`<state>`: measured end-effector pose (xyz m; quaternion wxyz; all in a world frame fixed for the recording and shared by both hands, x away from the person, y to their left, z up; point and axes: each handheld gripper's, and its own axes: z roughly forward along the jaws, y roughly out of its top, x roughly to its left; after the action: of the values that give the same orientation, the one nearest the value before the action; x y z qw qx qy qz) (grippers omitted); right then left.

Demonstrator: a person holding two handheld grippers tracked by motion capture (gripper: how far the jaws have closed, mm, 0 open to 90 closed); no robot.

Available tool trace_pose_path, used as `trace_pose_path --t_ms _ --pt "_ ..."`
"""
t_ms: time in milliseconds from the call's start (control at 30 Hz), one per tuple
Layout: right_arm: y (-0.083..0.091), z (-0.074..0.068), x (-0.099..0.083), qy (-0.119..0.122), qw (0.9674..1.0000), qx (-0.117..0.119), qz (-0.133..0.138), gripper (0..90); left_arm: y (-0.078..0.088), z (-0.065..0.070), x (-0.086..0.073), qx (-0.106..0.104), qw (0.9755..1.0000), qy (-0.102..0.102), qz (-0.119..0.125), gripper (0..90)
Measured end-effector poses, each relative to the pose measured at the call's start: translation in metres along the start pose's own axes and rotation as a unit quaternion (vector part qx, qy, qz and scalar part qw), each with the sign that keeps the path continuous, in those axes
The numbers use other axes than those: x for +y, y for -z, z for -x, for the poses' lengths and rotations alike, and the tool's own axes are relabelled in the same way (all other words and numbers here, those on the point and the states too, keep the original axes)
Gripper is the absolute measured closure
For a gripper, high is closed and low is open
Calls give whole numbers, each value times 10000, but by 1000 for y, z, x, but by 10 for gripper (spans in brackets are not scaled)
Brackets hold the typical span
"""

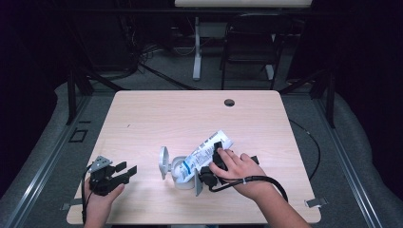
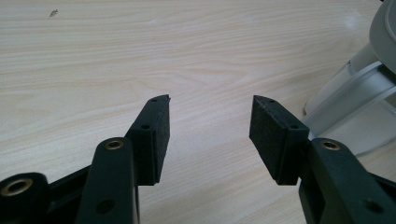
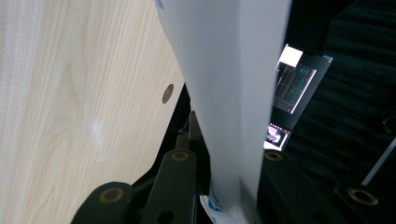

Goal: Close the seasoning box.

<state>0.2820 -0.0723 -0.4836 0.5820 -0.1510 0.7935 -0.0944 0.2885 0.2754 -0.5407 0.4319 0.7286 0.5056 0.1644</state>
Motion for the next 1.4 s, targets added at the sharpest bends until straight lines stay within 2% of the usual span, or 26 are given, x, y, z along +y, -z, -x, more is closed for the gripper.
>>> trace_pose_path --t_ms 767,800,1400 --pt "0 1 -3 -43 10000 7 20 827 -1 0 0 -2 10000 10 -9 486" --pt "1 2 -2 7 10000 1 -43 827 -1 0 0 -1 10000 9 -10 485" --pt "2 1 -3 -94 10000 18 22 843 -1 -1 0 3 10000 0 -23 485"
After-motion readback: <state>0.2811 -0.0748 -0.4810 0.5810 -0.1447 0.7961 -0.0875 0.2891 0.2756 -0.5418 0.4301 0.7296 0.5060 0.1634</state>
